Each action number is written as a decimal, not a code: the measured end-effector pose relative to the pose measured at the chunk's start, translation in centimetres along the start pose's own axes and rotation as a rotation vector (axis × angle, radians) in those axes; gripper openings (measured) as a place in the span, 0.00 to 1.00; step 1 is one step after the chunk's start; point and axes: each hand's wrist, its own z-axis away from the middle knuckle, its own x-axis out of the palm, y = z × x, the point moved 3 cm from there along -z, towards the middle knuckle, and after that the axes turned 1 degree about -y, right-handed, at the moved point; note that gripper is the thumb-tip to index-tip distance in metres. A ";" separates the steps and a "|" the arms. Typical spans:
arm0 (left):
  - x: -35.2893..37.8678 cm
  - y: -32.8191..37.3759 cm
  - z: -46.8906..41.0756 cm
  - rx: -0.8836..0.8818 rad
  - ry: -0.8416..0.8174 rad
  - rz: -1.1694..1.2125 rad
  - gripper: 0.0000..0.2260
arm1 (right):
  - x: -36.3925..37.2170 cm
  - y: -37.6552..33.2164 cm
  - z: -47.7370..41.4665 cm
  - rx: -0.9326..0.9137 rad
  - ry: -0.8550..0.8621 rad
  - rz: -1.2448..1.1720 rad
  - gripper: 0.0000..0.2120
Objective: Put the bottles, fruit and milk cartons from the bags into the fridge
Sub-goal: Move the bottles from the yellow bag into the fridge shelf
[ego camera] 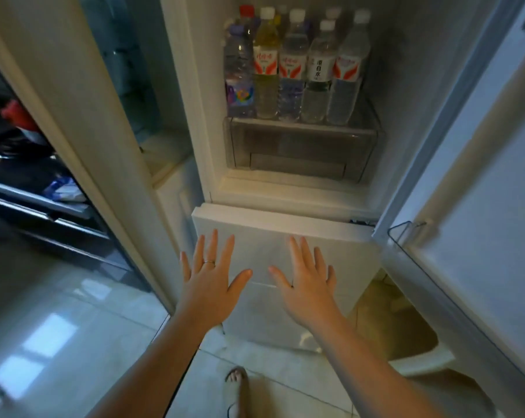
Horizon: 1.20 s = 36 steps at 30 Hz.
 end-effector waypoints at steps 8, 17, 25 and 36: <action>0.8 0.7 11.4 -0.096 -0.056 0.031 0.35 | 2.5 1.5 8.3 -0.053 -0.079 -0.007 0.35; 1.5 2.0 22.3 -0.205 -0.098 0.022 0.37 | 3.7 2.7 16.7 -0.121 -0.148 0.024 0.35; 4.4 5.6 33.5 -0.196 -0.134 0.046 0.38 | 4.0 7.4 29.0 -0.072 -0.184 0.080 0.34; 10.0 14.2 45.1 -0.101 -0.265 0.038 0.36 | 3.2 16.9 42.8 0.036 -0.184 0.129 0.35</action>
